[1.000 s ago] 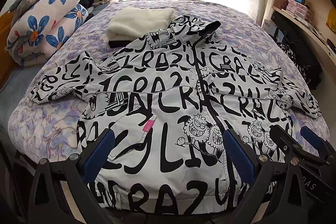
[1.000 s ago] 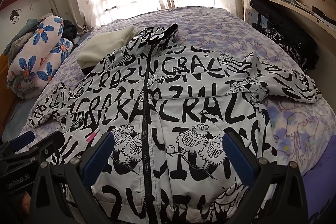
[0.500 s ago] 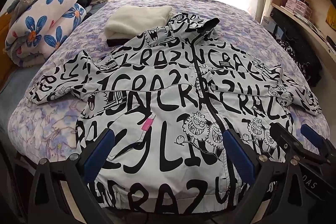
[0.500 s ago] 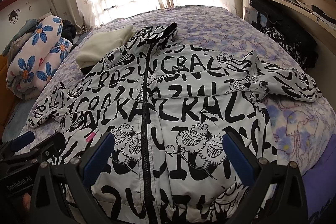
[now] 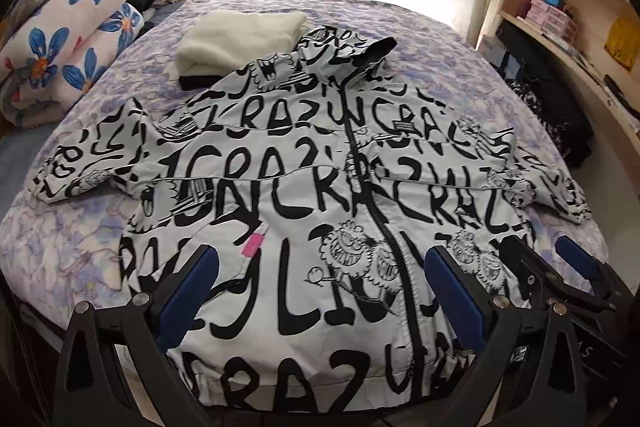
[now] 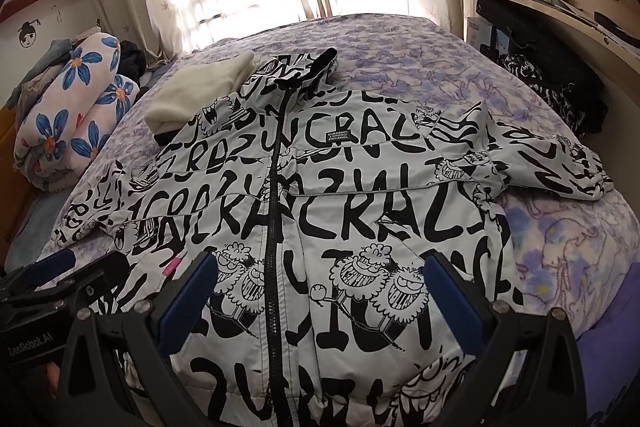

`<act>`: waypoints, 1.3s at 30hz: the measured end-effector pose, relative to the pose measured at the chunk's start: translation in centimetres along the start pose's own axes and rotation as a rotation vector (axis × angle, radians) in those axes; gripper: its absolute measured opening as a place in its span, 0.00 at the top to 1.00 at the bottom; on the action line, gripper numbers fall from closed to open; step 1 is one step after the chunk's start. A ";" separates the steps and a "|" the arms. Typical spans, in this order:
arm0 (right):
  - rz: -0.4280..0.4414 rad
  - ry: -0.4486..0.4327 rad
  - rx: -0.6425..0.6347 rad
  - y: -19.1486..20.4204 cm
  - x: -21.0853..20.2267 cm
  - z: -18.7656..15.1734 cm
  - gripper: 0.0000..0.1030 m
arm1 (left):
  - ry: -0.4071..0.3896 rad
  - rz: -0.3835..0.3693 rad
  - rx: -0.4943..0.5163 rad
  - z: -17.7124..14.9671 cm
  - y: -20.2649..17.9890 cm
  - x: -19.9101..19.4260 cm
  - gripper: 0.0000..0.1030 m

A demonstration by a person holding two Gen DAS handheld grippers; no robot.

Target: Fold large clothes

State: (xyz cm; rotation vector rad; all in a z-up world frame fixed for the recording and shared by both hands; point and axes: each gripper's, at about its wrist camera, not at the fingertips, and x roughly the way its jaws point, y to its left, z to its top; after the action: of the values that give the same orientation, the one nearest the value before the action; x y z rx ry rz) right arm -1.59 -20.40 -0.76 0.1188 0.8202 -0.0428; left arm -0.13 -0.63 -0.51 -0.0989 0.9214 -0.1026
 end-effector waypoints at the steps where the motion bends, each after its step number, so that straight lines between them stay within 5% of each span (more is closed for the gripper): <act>1: -0.006 -0.009 -0.004 0.0 -0.2 0.1 0.00 | -0.005 -0.001 0.007 0.2 -0.2 0.0 0.01; 16: -0.023 -0.117 0.010 -5.5 -2.1 6.1 0.00 | -0.140 0.047 0.208 5.7 -7.0 -0.8 0.01; 22: -0.077 -0.128 0.027 -9.4 -2.1 8.6 0.00 | -0.189 -0.033 0.212 8.3 -9.8 0.9 0.01; 26: -0.155 -0.123 0.027 -12.8 -1.7 10.0 0.00 | -0.240 -0.005 0.208 9.4 -12.1 2.4 0.01; 34: -0.251 -0.025 0.161 -22.5 1.5 10.9 0.00 | -0.222 -0.076 0.206 11.1 -17.2 7.3 0.01; 39: -0.269 0.078 0.304 -28.8 4.9 9.9 0.09 | -0.217 -0.159 0.205 11.4 -20.1 10.0 0.02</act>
State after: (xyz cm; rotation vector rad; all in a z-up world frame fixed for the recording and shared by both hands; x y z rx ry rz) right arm 6.50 -50.11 -0.21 0.2971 0.9001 -0.4196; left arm 14.05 -21.37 1.06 0.0075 0.6816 -0.3270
